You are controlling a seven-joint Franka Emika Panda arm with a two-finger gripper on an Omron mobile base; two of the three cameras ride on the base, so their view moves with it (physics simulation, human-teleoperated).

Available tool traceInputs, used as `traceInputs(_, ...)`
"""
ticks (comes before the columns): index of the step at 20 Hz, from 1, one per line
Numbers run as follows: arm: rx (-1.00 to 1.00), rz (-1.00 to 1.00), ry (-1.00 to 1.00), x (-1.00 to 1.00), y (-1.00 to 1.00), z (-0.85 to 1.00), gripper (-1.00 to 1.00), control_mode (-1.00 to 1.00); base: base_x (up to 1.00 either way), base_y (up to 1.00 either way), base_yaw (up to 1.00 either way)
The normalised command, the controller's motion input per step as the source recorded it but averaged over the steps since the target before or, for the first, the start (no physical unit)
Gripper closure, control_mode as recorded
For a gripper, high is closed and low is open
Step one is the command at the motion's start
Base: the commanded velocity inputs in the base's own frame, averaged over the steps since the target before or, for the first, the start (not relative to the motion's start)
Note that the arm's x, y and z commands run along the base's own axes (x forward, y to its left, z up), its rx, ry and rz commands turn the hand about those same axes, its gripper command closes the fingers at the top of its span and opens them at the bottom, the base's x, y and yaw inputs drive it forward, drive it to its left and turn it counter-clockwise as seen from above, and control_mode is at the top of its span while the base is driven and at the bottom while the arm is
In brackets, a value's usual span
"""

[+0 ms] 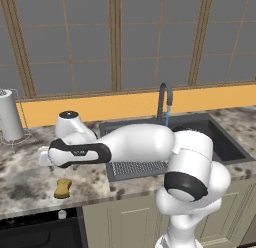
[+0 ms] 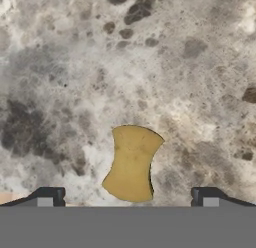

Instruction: Soak the sponge with water for a few seconds and then drop it inside the sink.

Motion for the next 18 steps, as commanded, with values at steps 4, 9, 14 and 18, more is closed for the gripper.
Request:
traceInputs(4,0.00,-0.03,0.00,-0.17,0.01,-0.07,-1.00,-1.00,0.00,0.00,0.00)
traceInputs(9,0.00,-0.02,0.00,-0.22,0.00,-0.14,-1.00,-1.00,0.00,0.00,0.00)
traceInputs(14,0.00,0.00,0.00,-0.05,0.00,-0.07,-1.00,-1.00,0.00,0.00,0.00)
traceInputs(18,0.00,0.00,0.00,0.00,-0.08,-0.11,-1.00,-1.00,0.00,0.00,0.00)
